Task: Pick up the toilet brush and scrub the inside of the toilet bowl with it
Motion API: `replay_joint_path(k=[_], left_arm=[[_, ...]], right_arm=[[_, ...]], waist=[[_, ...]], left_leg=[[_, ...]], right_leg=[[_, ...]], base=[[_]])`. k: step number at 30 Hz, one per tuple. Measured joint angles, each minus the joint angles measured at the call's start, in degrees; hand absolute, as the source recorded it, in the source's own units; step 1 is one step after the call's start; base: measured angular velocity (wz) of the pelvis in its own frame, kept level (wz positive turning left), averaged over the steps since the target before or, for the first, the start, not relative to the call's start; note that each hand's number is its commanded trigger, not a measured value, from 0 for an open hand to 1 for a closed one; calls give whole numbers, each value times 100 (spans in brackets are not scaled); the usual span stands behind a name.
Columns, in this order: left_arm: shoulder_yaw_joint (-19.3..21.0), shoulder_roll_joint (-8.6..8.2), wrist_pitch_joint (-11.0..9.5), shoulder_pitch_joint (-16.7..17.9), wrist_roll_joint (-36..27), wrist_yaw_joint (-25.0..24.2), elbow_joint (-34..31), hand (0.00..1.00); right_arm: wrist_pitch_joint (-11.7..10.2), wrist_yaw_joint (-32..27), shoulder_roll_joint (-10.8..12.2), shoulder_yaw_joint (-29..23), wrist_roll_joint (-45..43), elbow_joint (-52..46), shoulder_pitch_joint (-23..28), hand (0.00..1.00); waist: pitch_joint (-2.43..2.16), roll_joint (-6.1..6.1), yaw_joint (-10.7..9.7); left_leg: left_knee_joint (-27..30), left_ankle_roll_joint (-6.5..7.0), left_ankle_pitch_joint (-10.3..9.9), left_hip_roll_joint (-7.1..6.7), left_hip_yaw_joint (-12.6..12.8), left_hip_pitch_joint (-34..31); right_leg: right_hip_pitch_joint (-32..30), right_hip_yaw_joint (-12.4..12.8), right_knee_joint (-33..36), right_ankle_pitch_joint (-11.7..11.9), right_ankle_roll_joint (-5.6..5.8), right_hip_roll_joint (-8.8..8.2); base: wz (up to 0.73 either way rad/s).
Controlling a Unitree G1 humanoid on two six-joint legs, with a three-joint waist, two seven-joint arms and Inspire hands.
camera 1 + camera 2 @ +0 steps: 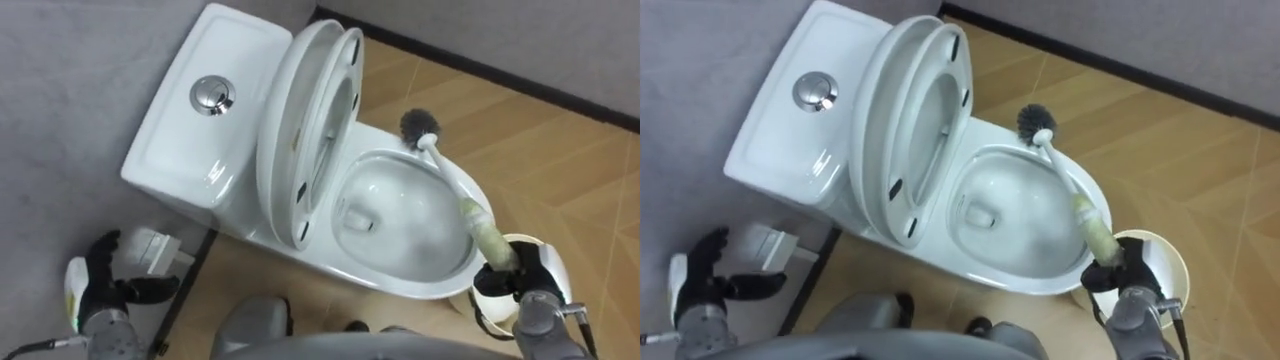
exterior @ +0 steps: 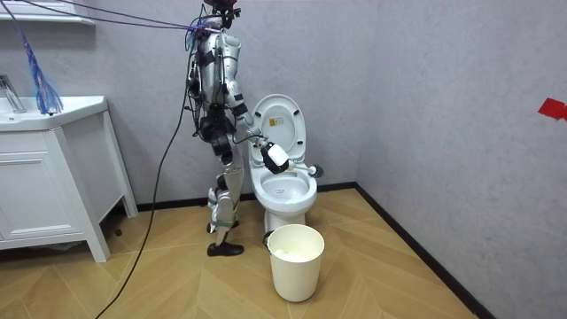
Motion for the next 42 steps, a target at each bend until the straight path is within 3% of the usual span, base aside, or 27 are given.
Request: replay_joint_path(k=[5,10,16,20,24,27,29,34,36,38,42], left_arm=[[-90,2,-516,-2,1031,213,-849,0],[-204,14,-717,-87,1567,468,-1182,0],[-424,295,-712,-250,2261,468,-1158,0],[-653,591,-708,-423,2499,603,-974,0],[-1004,647,-707,-762,2561,743,-409,0],[-1199,705,-691,-957,2807,583,-187,0],[-1523,889,-679,-1062,2873,509,-1,0],[-1580,1045,-677,-1044,2875,528,157,0],[-1644,1075,-648,-1068,2878,528,252,0],[-1717,1113,-512,-1076,2914,540,282,0],[-1773,1283,-272,-1002,3102,593,255,0]], right_arm=[[-218,124,1,-1,-14,259,42,100],[-312,255,-47,40,-11,636,45,100],[-311,502,-150,138,-42,925,-114,100],[-309,675,-244,125,-251,1192,-418,100],[-306,766,-429,114,-597,1343,-752,100],[-317,928,-592,143,-964,1340,-1020,100],[-314,962,-632,258,-1131,1371,-1085,100],[-288,1048,-739,274,-1814,1277,-1052,100],[-170,1075,-806,422,-2170,1116,-1004,100],[-1,1081,-842,566,-2762,798,-903,100],[248,1133,-874,630,-3363,251,-697,100]], waist=[[4,26,3],[-19,112,-1],[37,187,-83],[62,209,-207],[80,292,-273],[90,307,-314],[88,315,-354],[77,350,-343],[71,359,-324],[90,315,-332],[77,281,-330]], left_leg=[[9,-27,18,-1,-77,35],[-6,-34,23,-2,-83,46],[-4,-37,41,-17,-114,22],[32,-29,78,-24,-121,-70],[73,-16,129,-36,-100,-240],[60,-6,184,-24,41,-414],[1,4,226,-24,129,-446],[-35,54,268,-4,425,-533],[-50,67,276,-5,512,-527],[-73,89,290,-6,633,-522],[-108,117,307,-8,874,-543]], right_leg=[[108,-113,-107,9,-8,25],[108,-115,-107,9,-9,31],[97,-132,-86,9,-8,17],[-13,-121,-54,17,-21,5],[-259,-97,100,18,-28,-59],[-539,37,265,16,-50,-75],[-653,105,339,25,-57,-102],[-883,289,482,21,-52,-153],[-945,364,532,20,-48,-171],[-1028,438,574,15,-38,-201],[-1259,695,766,4,-23,-231]], base=[[10],[0],[3],[3],[-5],[-25],[-15],[-15],[-22],[-17],[-29]])
